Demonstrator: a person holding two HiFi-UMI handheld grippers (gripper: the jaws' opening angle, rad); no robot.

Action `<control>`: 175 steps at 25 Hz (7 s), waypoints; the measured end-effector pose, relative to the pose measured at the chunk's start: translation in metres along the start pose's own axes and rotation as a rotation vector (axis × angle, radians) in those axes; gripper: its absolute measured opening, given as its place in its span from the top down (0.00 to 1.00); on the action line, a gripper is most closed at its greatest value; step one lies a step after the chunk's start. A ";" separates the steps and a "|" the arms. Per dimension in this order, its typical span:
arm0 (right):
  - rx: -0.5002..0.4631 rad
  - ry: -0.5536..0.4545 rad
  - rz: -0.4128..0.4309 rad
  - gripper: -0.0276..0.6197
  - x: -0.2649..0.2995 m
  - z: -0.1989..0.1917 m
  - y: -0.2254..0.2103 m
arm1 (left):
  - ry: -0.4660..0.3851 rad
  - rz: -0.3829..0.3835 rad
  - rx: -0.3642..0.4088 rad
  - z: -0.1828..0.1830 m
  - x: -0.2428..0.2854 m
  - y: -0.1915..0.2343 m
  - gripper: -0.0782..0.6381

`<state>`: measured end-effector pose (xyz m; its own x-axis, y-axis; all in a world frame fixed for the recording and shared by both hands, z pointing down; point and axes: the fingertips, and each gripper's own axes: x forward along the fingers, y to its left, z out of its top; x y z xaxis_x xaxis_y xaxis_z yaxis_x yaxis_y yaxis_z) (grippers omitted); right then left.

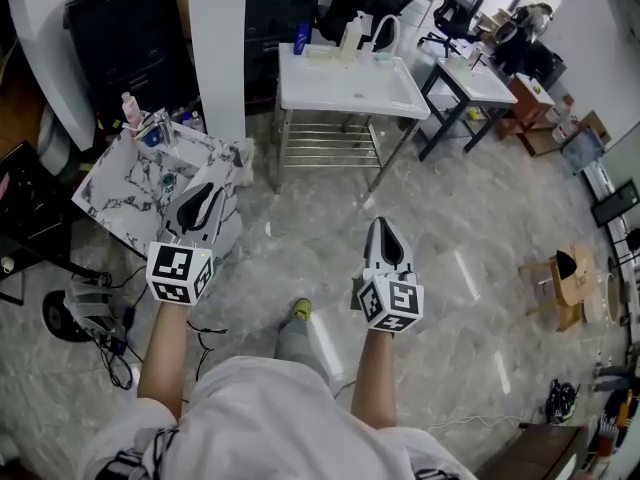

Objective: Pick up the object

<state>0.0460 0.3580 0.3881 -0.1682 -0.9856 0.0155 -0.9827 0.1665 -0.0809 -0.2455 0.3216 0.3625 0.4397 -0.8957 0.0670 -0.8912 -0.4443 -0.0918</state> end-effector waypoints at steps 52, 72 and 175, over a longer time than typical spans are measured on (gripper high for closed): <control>-0.008 0.044 0.080 0.95 0.457 0.026 -0.222 | 0.044 -0.033 -0.030 0.010 0.494 0.062 0.78; -0.022 0.038 0.088 0.95 0.693 0.048 -0.208 | 0.056 -0.064 -0.044 0.015 0.677 0.193 0.78; 0.136 0.237 0.306 0.95 1.000 -0.113 -0.321 | 0.738 -0.469 0.534 -0.279 1.115 0.148 0.82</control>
<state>0.1847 -0.6779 0.5422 -0.4796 -0.8549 0.1979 -0.8682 0.4297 -0.2481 0.0815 -0.7375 0.7009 0.3916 -0.4746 0.7883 -0.4017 -0.8589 -0.3176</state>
